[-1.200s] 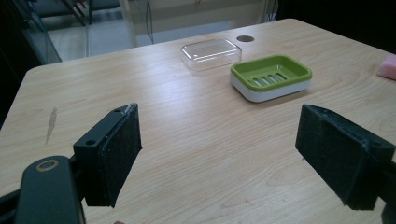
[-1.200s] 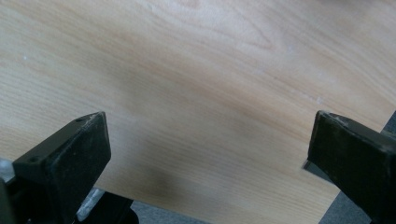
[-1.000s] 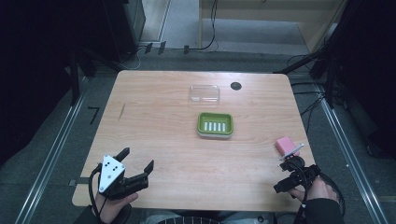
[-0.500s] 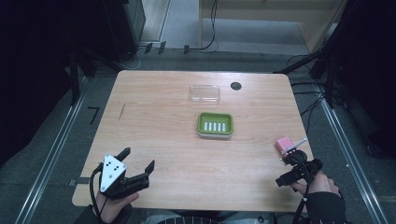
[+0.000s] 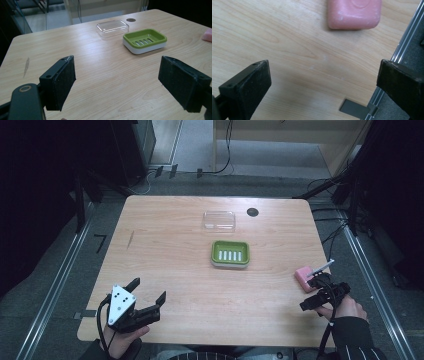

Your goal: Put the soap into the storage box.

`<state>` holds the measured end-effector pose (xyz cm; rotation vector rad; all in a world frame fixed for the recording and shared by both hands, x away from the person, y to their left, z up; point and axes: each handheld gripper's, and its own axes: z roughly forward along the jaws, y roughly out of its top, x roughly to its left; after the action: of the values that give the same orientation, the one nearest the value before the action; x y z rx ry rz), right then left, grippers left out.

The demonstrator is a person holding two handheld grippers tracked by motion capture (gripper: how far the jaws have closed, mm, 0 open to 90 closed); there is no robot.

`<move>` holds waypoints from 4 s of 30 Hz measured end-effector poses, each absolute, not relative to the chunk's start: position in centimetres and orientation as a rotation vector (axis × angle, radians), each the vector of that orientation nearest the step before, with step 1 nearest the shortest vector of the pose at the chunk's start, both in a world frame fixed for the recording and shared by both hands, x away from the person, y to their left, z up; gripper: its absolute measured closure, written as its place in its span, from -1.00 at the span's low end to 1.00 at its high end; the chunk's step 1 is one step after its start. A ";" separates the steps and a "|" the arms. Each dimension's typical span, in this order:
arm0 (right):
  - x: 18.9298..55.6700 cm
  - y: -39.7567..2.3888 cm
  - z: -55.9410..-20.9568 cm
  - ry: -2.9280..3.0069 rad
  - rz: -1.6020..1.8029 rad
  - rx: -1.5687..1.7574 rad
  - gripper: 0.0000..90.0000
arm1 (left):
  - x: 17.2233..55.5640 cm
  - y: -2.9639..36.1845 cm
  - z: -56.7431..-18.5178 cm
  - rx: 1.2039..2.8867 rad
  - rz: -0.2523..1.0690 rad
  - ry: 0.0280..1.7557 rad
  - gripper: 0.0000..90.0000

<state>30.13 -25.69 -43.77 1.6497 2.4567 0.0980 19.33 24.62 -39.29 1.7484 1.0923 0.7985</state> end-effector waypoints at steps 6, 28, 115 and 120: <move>30.8 -26.1 -43.7 2.452 0.101 1.659 -1.00 | 19.3 24.7 -39.3 1.746 0.798 1.094 -0.67; 33.0 -25.8 -43.7 2.507 0.108 1.608 -1.00 | 19.3 24.6 -39.3 1.749 0.797 1.090 -0.67; 40.4 -26.1 -46.5 2.685 0.069 1.543 -0.14 | 18.7 25.3 -39.3 1.731 0.811 1.121 -0.67; 40.3 -25.6 -45.9 2.708 0.091 1.485 -0.14 | 18.6 25.3 -39.3 1.733 0.813 1.120 -0.67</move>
<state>40.31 -25.63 -45.90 1.4845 2.7078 0.0907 18.65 25.26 -39.28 1.7327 1.1205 0.8128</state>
